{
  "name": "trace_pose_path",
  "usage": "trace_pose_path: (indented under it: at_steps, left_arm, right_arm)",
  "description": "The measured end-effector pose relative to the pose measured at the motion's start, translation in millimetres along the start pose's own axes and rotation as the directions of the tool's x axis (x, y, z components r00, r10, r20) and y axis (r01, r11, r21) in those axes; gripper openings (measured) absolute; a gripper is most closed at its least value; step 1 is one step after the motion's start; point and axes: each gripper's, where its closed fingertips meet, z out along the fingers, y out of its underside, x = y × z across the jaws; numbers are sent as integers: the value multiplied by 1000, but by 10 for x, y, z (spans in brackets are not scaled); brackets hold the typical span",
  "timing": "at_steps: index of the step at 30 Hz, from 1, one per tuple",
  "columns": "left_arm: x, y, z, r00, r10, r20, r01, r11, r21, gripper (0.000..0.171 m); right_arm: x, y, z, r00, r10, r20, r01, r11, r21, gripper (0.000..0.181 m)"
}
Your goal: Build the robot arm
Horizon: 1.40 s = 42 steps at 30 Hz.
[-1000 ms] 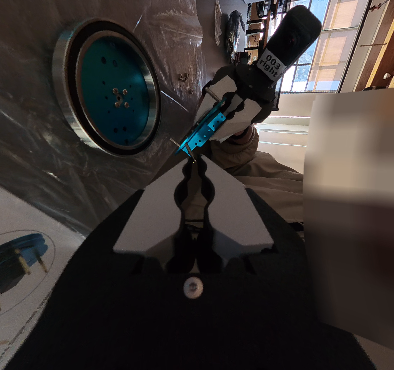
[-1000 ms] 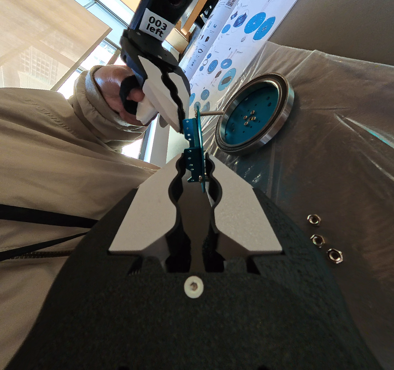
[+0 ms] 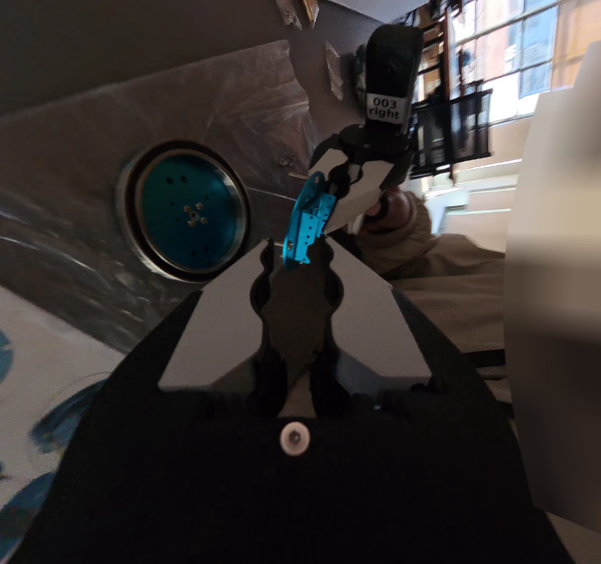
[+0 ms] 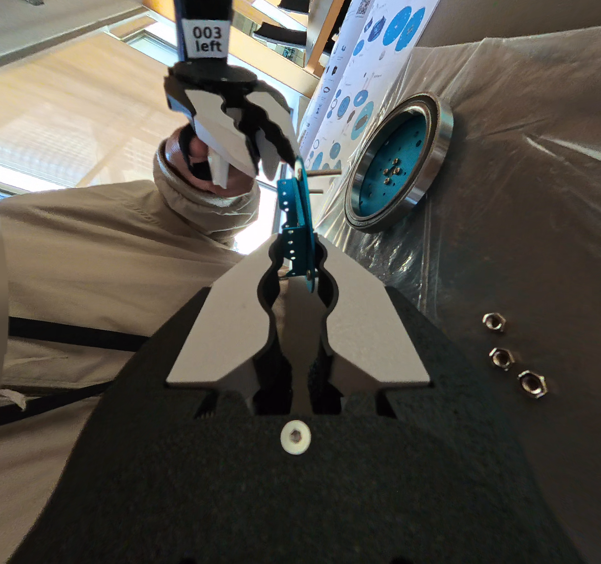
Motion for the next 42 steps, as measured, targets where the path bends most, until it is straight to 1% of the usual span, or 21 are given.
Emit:
trace_pose_path:
  at_steps: [2, 3, 5, 8, 10, 12, 15, 16, 18, 23, 26, 28, 31, 34, 36, 38, 39, 40, 42]
  left_arm:
    - [-89, 7, -46, 981, 168, 96, -170, 985, 15, 27]
    - [-123, 44, -51, 966, 226, 124, -229, 973, 11, 28]
    - [-139, 146, -23, 959, 262, 110, -266, 964, 23, 28]
    - [-78, 264, 51, 977, 213, -9, -211, 973, 93, 27]
    - [-13, 287, 78, 977, 195, -87, -180, 971, 158, 24]
    - [20, 284, 77, 973, 186, -134, -154, 964, 218, 19]
    - [10, 237, 8, 972, 145, -187, -83, 949, 305, 5]
    - [15, 223, -17, 968, 131, -214, -55, 944, 326, 5]
    - [16, 209, -47, 959, 100, -266, -3, 939, 344, 4]
    - [-41, 189, -70, 956, 91, -278, 19, 928, 371, 1]
    - [-73, 179, -105, 951, 62, -305, 56, 930, 362, 0]
    - [-93, 166, -128, 947, 46, -317, 77, 928, 364, 0]
    - [-101, 150, -160, 931, 10, -366, 130, 925, 357, 0]
    - [-127, 134, -178, 918, -19, -395, 173, 917, 358, 0]
    - [-149, 128, -197, 913, -31, -406, 190, 914, 358, 0]
    - [-178, 117, -223, 913, -36, -406, 197, 912, 361, 0]
    - [-190, 115, -235, 912, -41, -409, 201, 912, 358, 0]
    - [-210, 112, -242, 911, -52, -408, 211, 911, 354, 0]
    - [-226, 109, -254, 905, -67, -419, 226, 913, 341, 0]
  right_arm:
    - [5, -19, -14, 1000, -1, -3, 1, 1000, 9, 16]
    - [8, -29, -20, 1000, 4, -3, -4, 1000, 13, 16]
    - [-12, -51, -27, 1000, 21, 18, -21, 999, 25, 16]
    - [-45, -76, -12, 997, 49, 53, -51, 998, 38, 16]
    - [-73, -87, 24, 994, 75, 81, -78, 996, 44, 16]
    - [-103, -85, 78, 991, 86, 101, -91, 995, 44, 15]
    - [-118, -116, 111, 991, 87, 105, -93, 994, 53, 15]
    - [-123, -120, 123, 991, 86, 105, -91, 995, 51, 15]
    - [-119, -122, 154, 992, 80, 97, -85, 995, 48, 15]
    - [-100, -153, 223, 988, 109, 110, -118, 990, 73, 15]
    - [-91, -158, 264, 989, 102, 102, -111, 991, 80, 15]
    - [-84, -162, 292, 997, 48, 67, -53, 995, 81, 15]
    - [-86, -181, 319, 997, -78, -2, 78, 995, 70, 18]
    - [-64, -220, 322, 977, -198, -78, 203, 977, 62, 27]
    - [-39, -259, 273, 950, -282, -134, 291, 955, 57, 34]
    - [-48, -325, 193, 905, -385, -181, 402, 913, 69, 41]
    - [-65, -357, 155, 873, -442, -204, 463, 884, 68, 49]
    - [-97, -381, 126, 830, -511, -225, 535, 843, 59, 53]
    - [-162, -392, 113, 712, -653, -258, 678, 735, 9, 60]
